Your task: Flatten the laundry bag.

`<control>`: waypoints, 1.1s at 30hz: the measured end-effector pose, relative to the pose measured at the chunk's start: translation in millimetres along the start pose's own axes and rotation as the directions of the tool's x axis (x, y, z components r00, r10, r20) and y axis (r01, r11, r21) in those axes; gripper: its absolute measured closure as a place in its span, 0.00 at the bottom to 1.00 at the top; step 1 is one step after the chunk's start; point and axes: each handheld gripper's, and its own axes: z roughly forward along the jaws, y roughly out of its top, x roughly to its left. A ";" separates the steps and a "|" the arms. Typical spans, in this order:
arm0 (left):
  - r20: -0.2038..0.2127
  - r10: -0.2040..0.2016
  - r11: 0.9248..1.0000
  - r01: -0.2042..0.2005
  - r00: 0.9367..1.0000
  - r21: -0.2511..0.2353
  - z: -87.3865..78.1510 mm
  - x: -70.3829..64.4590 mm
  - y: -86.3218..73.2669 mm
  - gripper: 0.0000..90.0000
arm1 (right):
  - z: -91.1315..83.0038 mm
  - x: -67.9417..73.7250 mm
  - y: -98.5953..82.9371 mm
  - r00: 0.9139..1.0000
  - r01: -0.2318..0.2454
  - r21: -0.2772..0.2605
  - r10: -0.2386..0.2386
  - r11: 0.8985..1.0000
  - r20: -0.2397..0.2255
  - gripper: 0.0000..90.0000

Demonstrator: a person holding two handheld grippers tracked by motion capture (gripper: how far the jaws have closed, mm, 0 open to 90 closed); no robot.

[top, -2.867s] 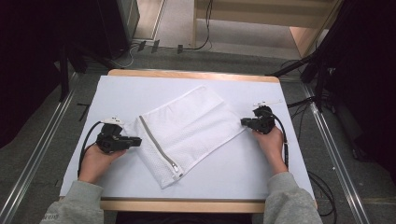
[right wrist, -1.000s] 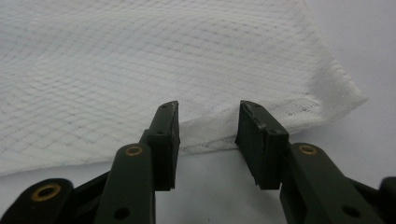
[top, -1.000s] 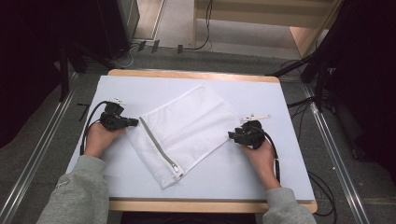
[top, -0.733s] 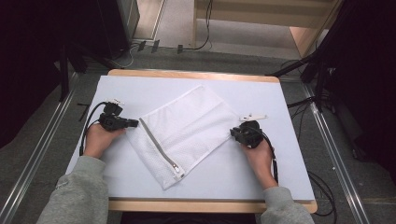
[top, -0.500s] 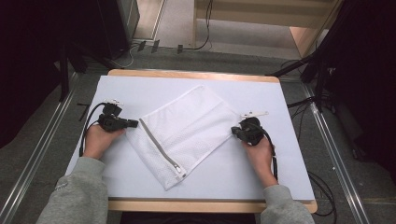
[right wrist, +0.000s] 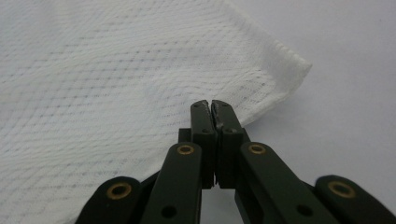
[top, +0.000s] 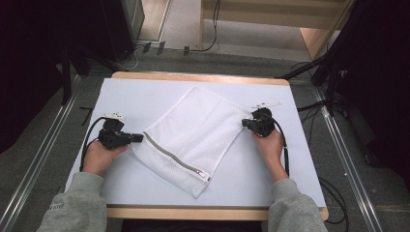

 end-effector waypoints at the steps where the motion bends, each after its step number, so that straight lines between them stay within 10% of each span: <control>1: -0.004 -0.002 1.000 0.002 1.000 -0.001 -0.6 -3.3 -2.3 1.00 | 3.9 -0.7 3.6 1.000 -0.007 0.004 0.007 1.000 -0.003 1.00; 19: 0.009 -0.022 1.000 0.022 1.000 0.013 -12.6 -38.6 -41.4 0.95 | 38.4 3.8 33.3 0.999 0.030 0.041 -0.029 0.999 -0.044 1.00; 33: -0.007 -0.008 1.000 0.008 1.000 -0.018 -6.0 -27.8 -0.6 0.67 | 0.5 17.8 12.2 0.997 0.035 -0.007 -0.035 0.999 -0.070 0.80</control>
